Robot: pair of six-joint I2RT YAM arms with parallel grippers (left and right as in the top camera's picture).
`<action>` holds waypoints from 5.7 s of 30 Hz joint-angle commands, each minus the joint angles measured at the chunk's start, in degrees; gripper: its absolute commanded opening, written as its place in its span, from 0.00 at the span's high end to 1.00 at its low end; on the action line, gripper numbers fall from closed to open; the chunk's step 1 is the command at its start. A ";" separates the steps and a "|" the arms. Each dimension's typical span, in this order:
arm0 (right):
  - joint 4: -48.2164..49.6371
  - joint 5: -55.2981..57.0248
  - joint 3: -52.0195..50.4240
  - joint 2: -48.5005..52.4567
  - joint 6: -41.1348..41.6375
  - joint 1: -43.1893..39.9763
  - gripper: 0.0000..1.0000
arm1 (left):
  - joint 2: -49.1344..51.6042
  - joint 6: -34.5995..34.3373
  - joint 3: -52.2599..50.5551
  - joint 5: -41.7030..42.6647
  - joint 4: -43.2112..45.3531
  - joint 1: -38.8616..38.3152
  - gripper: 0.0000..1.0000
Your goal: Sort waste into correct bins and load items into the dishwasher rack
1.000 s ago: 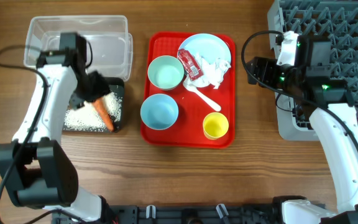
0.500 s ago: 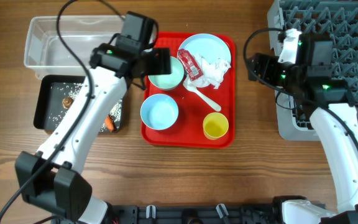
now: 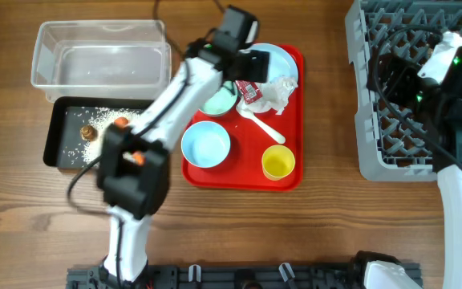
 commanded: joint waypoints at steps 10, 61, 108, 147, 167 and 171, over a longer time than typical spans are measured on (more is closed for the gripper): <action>-3.32 -1.03 0.57 1.57 -0.24 -0.02 0.01 | 9.99 4.52 6.75 -8.44 -0.33 -3.41 0.09; -3.34 -1.03 0.57 1.57 -0.63 -0.02 0.01 | -4.50 3.02 7.76 -8.17 -2.51 -5.77 0.88; -3.78 -1.01 0.57 1.57 -0.66 -0.02 0.02 | 15.39 21.40 7.72 -4.35 -2.71 -7.48 0.63; -3.82 -1.01 0.57 1.57 -0.66 -0.02 0.02 | 10.36 21.22 7.72 -4.35 -6.58 -10.05 0.96; -3.82 -0.98 0.57 1.57 -0.68 -0.02 0.01 | -0.50 15.98 7.72 -4.59 -9.27 -9.75 0.96; -3.78 -0.98 0.57 1.57 -0.66 -0.02 0.02 | -1.81 14.88 7.72 -4.57 -9.03 -9.77 0.96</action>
